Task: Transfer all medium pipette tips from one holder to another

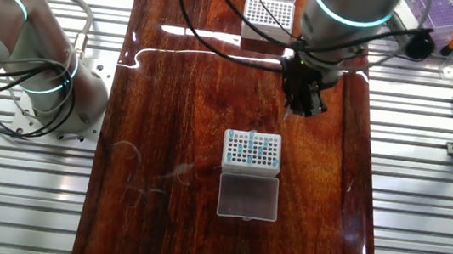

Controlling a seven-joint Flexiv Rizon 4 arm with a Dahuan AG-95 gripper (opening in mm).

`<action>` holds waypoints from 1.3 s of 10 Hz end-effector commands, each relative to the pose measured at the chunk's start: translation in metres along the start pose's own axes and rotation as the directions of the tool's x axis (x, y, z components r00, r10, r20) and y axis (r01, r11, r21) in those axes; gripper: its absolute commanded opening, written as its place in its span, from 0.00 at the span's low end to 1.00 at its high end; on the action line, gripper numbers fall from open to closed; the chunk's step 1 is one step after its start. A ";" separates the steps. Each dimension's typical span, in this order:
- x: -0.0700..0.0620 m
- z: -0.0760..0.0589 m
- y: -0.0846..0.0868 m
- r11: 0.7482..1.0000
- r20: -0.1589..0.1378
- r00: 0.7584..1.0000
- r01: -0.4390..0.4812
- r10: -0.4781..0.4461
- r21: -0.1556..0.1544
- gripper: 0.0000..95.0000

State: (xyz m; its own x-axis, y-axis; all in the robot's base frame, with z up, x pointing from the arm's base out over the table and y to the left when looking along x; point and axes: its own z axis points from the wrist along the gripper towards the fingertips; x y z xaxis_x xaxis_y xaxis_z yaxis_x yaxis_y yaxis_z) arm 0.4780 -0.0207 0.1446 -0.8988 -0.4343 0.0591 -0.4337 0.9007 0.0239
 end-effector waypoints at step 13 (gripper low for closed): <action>-0.051 0.011 0.181 0.981 -0.017 0.981 -0.195 0.195 0.016 0.00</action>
State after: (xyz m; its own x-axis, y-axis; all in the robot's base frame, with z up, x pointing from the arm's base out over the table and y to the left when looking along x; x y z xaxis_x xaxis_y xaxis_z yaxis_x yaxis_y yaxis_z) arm 0.4466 0.1519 0.1344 -0.9593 -0.2710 0.0796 -0.2717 0.9624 0.0013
